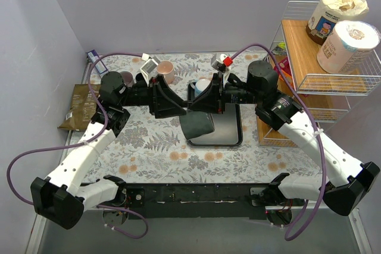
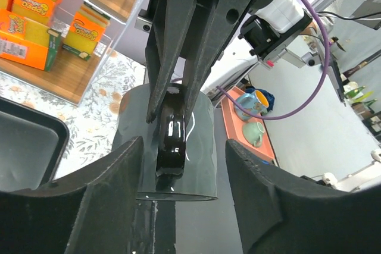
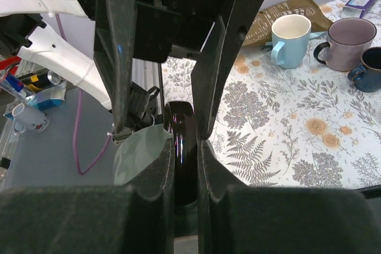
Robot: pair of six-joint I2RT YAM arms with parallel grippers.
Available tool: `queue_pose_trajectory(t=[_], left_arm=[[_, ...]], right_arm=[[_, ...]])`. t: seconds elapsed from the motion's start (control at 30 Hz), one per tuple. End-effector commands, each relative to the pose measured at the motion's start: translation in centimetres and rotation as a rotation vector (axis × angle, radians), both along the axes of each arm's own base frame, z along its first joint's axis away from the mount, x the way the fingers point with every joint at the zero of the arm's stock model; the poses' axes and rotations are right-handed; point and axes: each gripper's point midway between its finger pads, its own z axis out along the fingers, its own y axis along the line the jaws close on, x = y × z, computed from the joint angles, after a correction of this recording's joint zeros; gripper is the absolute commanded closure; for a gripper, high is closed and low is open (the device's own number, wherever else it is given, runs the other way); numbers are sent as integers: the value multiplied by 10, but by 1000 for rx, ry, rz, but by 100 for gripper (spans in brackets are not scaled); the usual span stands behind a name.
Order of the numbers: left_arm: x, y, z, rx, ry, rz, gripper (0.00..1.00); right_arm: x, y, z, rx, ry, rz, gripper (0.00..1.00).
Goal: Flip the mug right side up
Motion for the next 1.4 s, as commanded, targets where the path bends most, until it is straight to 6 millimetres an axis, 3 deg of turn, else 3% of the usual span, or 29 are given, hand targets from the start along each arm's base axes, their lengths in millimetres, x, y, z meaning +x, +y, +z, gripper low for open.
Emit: queue_pose_trajectory(t=[0.0, 0.07, 0.23, 0.33, 0.47, 0.63, 0.7, 0.73, 0.87, 0.97, 1.1, 1.2, 1.3, 1.37], left_arm=[[-1, -7, -7, -1, -18, -7, 47], [-2, -8, -9, 1, -14, -7, 55], [3, -11, -12, 3, -11, 21, 63], [8, -12, -10, -1, -17, 45, 74], [14, -14, -11, 5, -24, 85, 100], [32, -10, -18, 48, 3, 221, 100], [47, -7, -17, 67, 7, 313, 100], [53, -6, -28, 108, 54, 344, 100], [78, 4, -45, 187, 135, 500, 100], [88, 12, -62, 255, 202, 586, 100], [109, 36, -100, 429, 296, 768, 100], [110, 55, -137, 597, 399, 850, 100], [106, 83, -172, 785, 478, 950, 100], [114, 104, -183, 866, 481, 1064, 100]], right_arm=[[-8, -2, 55, 142, -108, 23, 99], [-8, -2, 56, 144, -111, 22, 99], [-8, -1, 56, 146, -104, 23, 99], [-7, -1, 54, 141, -98, 23, 99], [-4, 1, 51, 136, -87, 17, 99], [2, 3, 49, 128, -76, -3, 99], [7, 5, 40, 97, -52, -16, 99], [10, 6, 38, 85, -44, -30, 99], [26, 8, 18, 20, -4, -93, 53], [37, 6, 6, -19, 4, -152, 40], [64, -4, -21, -141, 52, -313, 33], [81, -13, -34, -201, 70, -417, 32], [88, -18, -46, -250, 89, -466, 32], [90, -20, -54, -274, 109, -477, 32]])
